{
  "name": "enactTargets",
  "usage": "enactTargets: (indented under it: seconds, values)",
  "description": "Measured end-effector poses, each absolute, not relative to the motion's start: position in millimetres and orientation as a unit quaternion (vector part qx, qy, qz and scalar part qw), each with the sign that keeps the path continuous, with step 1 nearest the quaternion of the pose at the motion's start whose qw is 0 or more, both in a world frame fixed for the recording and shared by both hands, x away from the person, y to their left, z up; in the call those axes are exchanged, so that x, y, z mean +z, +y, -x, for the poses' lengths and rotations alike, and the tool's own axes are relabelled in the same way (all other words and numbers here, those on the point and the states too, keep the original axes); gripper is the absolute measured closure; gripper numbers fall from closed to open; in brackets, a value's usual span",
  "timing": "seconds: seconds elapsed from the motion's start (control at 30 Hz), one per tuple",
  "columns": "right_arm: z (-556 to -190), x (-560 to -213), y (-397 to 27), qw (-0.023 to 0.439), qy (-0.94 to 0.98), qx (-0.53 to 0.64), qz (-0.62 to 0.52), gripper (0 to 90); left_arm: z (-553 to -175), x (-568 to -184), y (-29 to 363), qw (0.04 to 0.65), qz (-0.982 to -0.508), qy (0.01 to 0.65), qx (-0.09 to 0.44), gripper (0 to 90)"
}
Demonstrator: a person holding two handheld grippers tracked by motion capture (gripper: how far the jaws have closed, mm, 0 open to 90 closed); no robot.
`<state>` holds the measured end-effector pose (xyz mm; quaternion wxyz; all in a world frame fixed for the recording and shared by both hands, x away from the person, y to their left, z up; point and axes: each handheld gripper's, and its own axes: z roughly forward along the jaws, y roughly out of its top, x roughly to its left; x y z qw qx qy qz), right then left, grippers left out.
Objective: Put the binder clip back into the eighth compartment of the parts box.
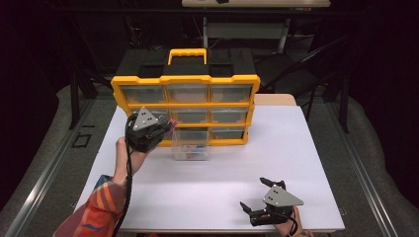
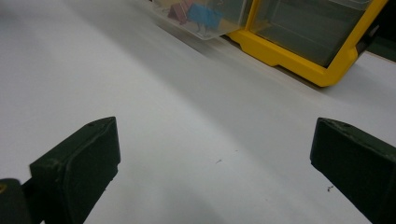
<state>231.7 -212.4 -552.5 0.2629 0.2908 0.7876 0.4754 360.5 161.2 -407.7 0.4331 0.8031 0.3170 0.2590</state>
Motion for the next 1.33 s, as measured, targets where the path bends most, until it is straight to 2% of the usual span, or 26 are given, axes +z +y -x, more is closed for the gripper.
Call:
enactTargets:
  seconds: [0.6, 0.63, 0.73, 0.8, 0.93, 1.0, 1.23, 1.33]
  values:
    - [-233, -553, -213, 0.26, 0.79, 0.471, -0.295, 0.9, -371, -435, 124, 0.399, -0.839, 0.297, 0.22, 87.3]
    - [-233, -553, -213, 0.26, 0.79, 0.471, -0.295, 0.9, -372, -437, 124, 0.397, -0.839, 0.3, 0.219, 83.8]
    - [-232, -553, -213, 0.261, 0.79, 0.47, -0.295, 0.9, -372, -441, 128, 0.403, -0.831, 0.313, 0.222, 64.7]
    - [-232, -553, -213, 0.261, 0.789, 0.471, -0.296, 0.9, -364, -441, 133, 0.408, -0.821, 0.319, 0.241, 46.5]
    - [-232, -553, -214, 0.26, 0.789, 0.471, -0.298, 0.9, -342, -443, 153, 0.422, -0.808, 0.328, 0.247, 21.9]
    - [-232, -553, -214, 0.261, 0.788, 0.471, -0.298, 0.9, -328, -446, 165, 0.427, -0.802, 0.331, 0.254, 15.3]
    - [-231, -553, -213, 0.263, 0.789, 0.469, -0.298, 0.9, -281, -461, 201, 0.428, -0.782, 0.355, 0.282, 2.0]
    - [-231, -553, -213, 0.263, 0.789, 0.468, -0.298, 0.9, -270, -474, 209, 0.418, -0.786, 0.36, 0.278, 0.1]
